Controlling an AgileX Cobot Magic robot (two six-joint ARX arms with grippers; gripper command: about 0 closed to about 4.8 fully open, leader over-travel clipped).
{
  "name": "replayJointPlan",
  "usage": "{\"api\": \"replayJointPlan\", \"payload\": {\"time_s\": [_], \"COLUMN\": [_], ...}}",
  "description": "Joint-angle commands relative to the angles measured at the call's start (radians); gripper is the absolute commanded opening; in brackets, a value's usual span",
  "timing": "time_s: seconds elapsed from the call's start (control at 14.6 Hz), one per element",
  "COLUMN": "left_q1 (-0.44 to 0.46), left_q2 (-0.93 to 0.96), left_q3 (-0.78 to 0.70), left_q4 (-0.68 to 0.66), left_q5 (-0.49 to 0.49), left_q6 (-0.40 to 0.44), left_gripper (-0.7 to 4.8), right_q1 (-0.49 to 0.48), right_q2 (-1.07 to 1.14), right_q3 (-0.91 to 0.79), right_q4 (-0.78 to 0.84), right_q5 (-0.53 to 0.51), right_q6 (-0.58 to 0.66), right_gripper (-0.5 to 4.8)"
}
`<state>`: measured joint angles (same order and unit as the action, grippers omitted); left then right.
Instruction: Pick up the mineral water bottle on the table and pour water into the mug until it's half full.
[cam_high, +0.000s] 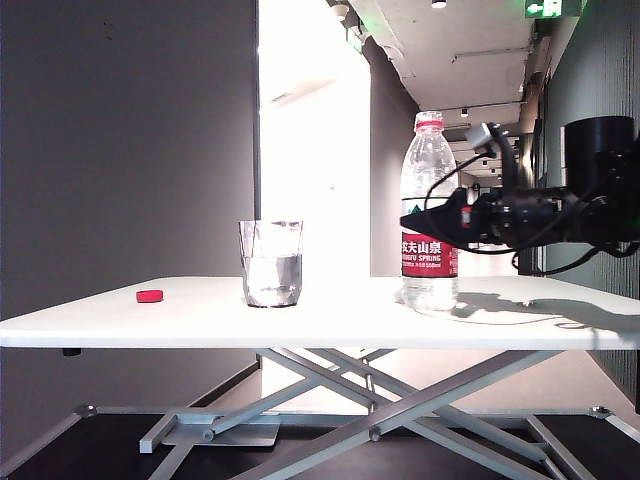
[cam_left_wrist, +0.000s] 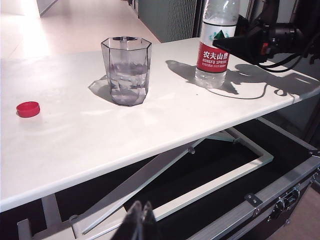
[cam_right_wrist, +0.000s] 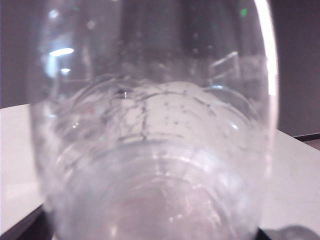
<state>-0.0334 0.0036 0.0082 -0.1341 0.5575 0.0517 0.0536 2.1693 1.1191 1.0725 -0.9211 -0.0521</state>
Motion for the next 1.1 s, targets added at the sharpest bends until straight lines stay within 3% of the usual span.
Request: {"api": "replayJointPlan", "payload": {"time_s": [0.07, 0.34, 0.62, 0.69, 0.76, 0.82, 0.89, 1.1], "left_q1": [-0.001, -0.001, -0.001, -0.001, -0.001, -0.001, -0.001, -0.001], "left_q2": [0.000, 0.000, 0.000, 0.000, 0.000, 0.000, 0.000, 0.000], "left_q3": [0.002, 0.002, 0.002, 0.002, 0.002, 0.002, 0.002, 0.002], "left_q4": [-0.007, -0.007, -0.006, -0.006, -0.006, -0.006, -0.006, -0.005], "left_q5": [0.007, 0.007, 0.007, 0.007, 0.007, 0.008, 0.007, 0.007], "left_q6": [0.000, 0.001, 0.001, 0.001, 0.000, 0.000, 0.000, 0.000], "left_gripper": [-0.05, -0.05, -0.05, -0.05, -0.05, -0.05, -0.05, -0.05], "right_q1": [-0.034, -0.093, -0.168, -0.193, -0.211, -0.216, -0.216, -0.200], "right_q2": [-0.003, -0.005, -0.005, -0.005, -0.005, -0.009, -0.034, -0.221], "right_q3": [0.001, 0.001, 0.000, -0.002, -0.014, -0.028, -0.051, -0.294], "right_q4": [0.058, 0.092, 0.093, 0.132, 0.265, 0.338, 0.336, 0.336], "right_q5": [-0.059, -0.209, -0.245, -0.268, -0.349, -0.333, -0.299, 0.017], "right_q6": [0.053, 0.079, 0.126, 0.205, 0.298, 0.396, 0.417, 0.412], "right_gripper": [4.79, 4.79, 4.79, 4.18, -0.29, -0.11, -0.10, -0.10]}}
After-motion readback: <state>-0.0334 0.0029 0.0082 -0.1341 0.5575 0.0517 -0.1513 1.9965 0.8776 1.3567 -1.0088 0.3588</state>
